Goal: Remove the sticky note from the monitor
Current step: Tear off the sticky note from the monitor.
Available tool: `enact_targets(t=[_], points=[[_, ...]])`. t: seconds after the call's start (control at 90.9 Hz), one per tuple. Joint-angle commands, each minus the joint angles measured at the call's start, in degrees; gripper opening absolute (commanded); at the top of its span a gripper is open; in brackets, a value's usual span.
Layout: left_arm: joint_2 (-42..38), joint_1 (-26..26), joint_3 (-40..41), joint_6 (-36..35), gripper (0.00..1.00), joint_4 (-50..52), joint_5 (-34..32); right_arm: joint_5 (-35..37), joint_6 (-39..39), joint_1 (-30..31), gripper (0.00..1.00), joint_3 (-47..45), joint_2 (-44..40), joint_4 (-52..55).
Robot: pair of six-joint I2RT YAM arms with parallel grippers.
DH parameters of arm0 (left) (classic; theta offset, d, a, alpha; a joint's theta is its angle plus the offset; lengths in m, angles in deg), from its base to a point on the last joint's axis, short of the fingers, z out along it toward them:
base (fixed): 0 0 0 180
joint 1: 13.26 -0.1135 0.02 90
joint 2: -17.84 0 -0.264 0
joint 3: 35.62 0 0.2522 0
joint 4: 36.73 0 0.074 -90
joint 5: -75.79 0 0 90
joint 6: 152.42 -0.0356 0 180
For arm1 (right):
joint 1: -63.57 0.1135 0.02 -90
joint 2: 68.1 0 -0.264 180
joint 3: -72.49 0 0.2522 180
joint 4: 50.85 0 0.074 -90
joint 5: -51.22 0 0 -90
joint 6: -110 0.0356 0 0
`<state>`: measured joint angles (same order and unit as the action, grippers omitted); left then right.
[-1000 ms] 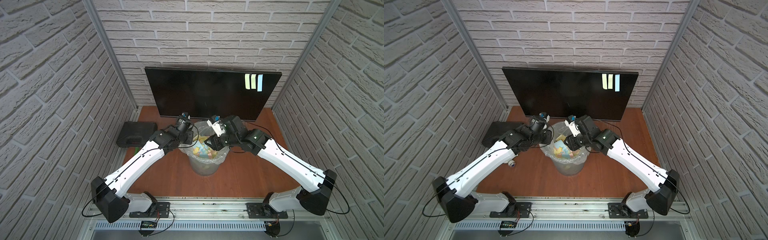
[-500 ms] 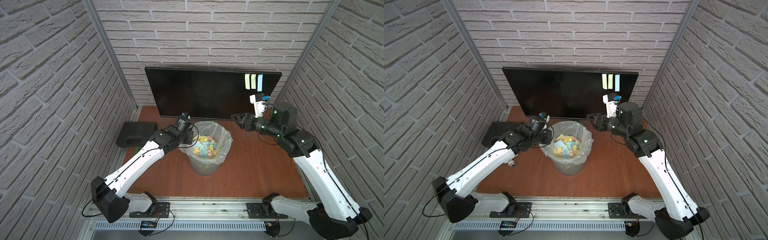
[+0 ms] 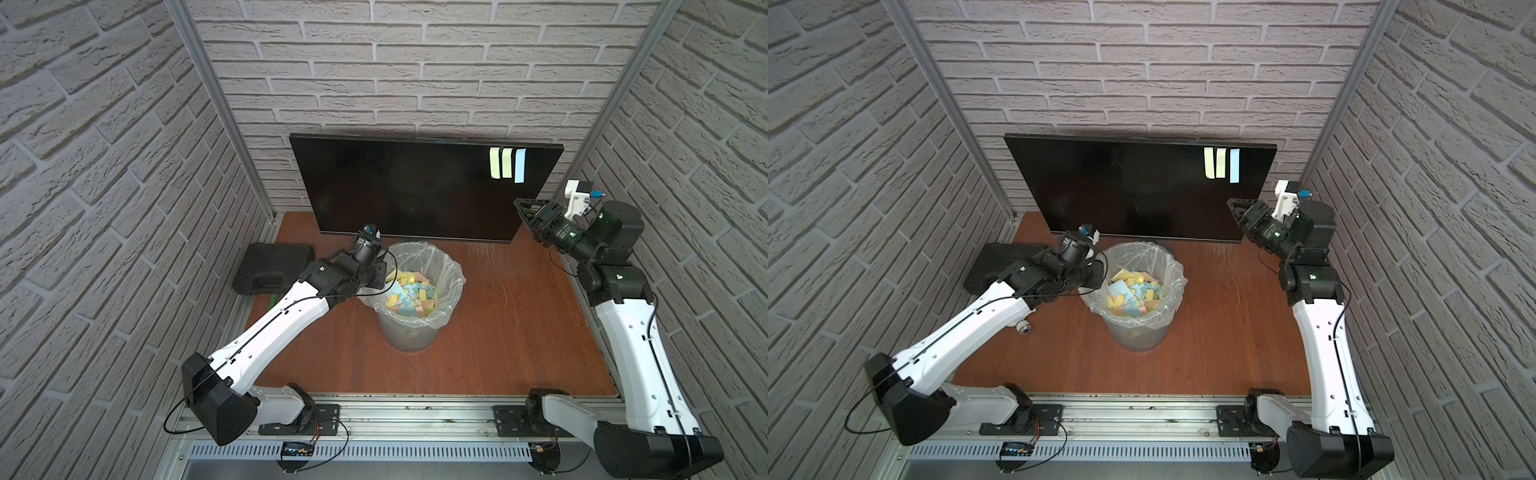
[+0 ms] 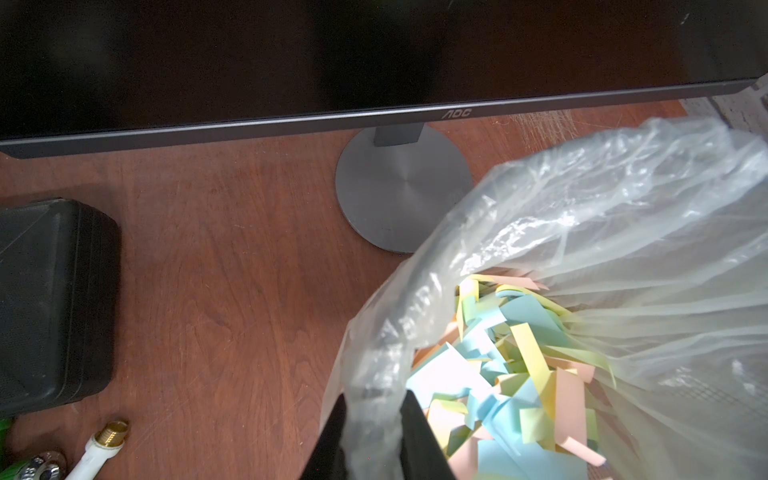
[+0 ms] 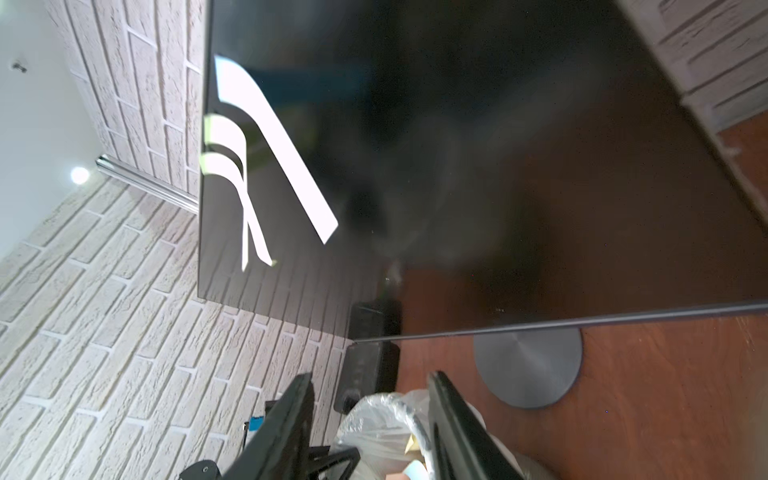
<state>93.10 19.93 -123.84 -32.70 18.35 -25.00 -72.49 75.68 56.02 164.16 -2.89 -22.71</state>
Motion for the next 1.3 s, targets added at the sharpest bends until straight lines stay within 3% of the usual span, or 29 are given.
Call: enact_targets(t=[0.0, 0.539, 0.913, 1.188, 1.287], points=[[0.76, 0.17, 0.74, 0.21, 0.21, 0.36, 1.03, -3.68, 4.18, -1.83, 0.48, 0.49, 0.36, -9.14], [0.66, 0.17, 0.81, 0.35, 0.21, 0.29, 1.28, -5.44, 6.21, -2.37, 0.44, 4.52, 6.16, -15.78], [0.8, 0.26, 0.19, 0.34, 0.21, 0.48, 1.03, -5.93, 7.82, -2.16, 0.31, 6.23, 8.86, -18.15], [1.07, 0.25, -0.06, 0.34, 0.21, 0.62, 0.76, -6.01, 7.69, -1.66, 0.29, 7.15, 9.56, -18.32], [1.21, 0.24, -0.35, 0.34, 0.21, 0.85, 0.86, -5.87, 7.66, -1.44, 0.23, 7.33, 9.58, -18.28]])
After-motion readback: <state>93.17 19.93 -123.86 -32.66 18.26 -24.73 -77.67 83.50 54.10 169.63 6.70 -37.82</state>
